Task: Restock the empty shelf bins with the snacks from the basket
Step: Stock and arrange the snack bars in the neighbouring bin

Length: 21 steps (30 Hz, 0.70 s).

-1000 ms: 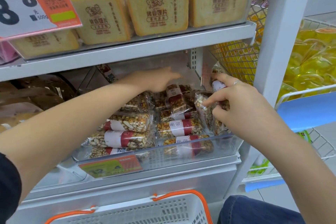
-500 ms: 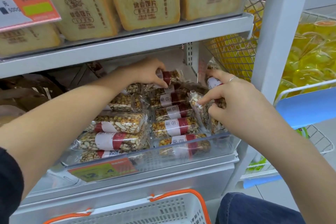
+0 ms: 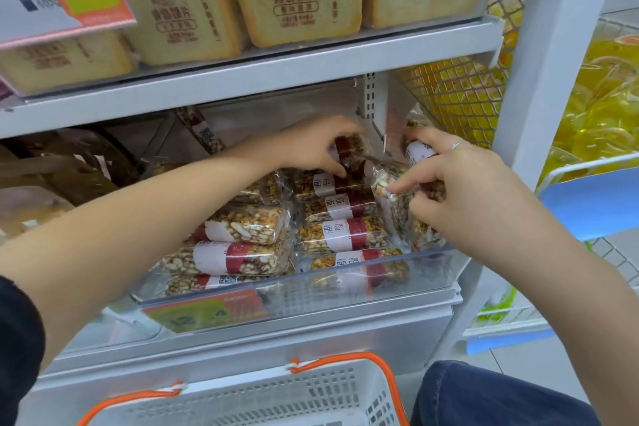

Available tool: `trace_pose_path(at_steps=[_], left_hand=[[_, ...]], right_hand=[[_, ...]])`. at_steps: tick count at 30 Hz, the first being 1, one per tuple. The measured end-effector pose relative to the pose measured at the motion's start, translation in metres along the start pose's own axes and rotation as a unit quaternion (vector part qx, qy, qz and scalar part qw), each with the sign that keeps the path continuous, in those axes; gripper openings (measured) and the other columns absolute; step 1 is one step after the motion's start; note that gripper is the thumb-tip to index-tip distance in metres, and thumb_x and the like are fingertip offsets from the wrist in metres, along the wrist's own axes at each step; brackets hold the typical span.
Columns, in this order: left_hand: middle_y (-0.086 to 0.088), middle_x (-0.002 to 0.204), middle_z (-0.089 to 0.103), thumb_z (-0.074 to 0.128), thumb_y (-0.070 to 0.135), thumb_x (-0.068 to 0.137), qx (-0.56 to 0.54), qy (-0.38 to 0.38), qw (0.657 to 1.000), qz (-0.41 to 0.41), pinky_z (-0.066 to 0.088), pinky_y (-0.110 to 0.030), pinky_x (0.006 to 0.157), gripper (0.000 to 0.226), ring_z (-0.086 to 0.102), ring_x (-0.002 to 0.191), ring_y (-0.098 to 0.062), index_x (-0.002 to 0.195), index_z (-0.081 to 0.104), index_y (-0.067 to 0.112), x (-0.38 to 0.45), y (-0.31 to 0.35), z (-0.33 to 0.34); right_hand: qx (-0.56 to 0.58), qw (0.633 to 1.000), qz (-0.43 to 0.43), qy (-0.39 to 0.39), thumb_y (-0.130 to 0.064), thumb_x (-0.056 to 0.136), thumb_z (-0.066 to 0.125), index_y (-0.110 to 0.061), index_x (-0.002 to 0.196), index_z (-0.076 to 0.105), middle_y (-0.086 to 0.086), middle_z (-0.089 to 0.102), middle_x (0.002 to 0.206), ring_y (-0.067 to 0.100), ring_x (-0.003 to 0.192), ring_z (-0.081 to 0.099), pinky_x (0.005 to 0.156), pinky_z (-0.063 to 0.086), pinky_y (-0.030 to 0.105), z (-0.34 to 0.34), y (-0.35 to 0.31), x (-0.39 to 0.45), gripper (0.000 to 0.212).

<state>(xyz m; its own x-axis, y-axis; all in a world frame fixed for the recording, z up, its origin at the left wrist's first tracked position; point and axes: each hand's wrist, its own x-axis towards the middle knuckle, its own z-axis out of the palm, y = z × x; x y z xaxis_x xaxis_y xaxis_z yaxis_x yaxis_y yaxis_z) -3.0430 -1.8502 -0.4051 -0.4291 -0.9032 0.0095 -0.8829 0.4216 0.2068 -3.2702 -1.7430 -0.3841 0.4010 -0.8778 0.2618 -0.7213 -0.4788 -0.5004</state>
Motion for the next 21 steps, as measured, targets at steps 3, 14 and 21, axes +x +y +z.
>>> trace_pose_path(at_steps=[3, 14, 21], left_hand=[[-0.002, 0.124, 0.059, 0.074, 0.021, 0.078, -0.018, -0.030, 0.997, 0.063, 0.039, -0.018, 0.087, 0.053, 0.054, 0.109, -0.014, 0.127, 0.056, 0.016, 0.007, 0.027, 0.016], [-0.004, 0.123, 0.058, 0.051, 0.028, 0.096, -0.083, -0.035, 0.994, -0.054, 0.042, -0.034, 0.096, 0.036, 0.055, 0.108, -0.019, 0.128, 0.054, 0.012, -0.017, 0.010, -0.029], [-0.004, 0.083, 0.065, 0.049, 0.028, 0.097, -0.269, -0.139, 0.914, -0.269, 0.051, -0.028, 0.071, 0.020, 0.064, 0.079, -0.018, 0.099, 0.058, 0.010, -0.029, 0.029, -0.026]], right_hand=[[0.001, 1.000, -0.003, 0.007, -0.005, 0.079, 0.060, -0.034, 0.089, 0.076, -0.009, 0.038, 0.149, 0.017, 0.127, 0.047, 0.096, 0.037, 0.021, 0.000, 0.002, 0.001, 0.035], [0.003, 1.000, 0.006, 0.005, -0.006, 0.081, 0.059, -0.030, 0.090, 0.077, -0.008, 0.035, 0.151, 0.018, 0.120, 0.051, 0.086, 0.040, 0.022, -0.001, 0.002, 0.000, 0.031], [0.011, 1.000, 0.001, 0.009, -0.005, 0.080, 0.058, -0.031, 0.088, 0.076, -0.009, 0.038, 0.149, 0.018, 0.118, 0.052, 0.087, 0.045, 0.028, 0.000, 0.003, 0.001, 0.034]])
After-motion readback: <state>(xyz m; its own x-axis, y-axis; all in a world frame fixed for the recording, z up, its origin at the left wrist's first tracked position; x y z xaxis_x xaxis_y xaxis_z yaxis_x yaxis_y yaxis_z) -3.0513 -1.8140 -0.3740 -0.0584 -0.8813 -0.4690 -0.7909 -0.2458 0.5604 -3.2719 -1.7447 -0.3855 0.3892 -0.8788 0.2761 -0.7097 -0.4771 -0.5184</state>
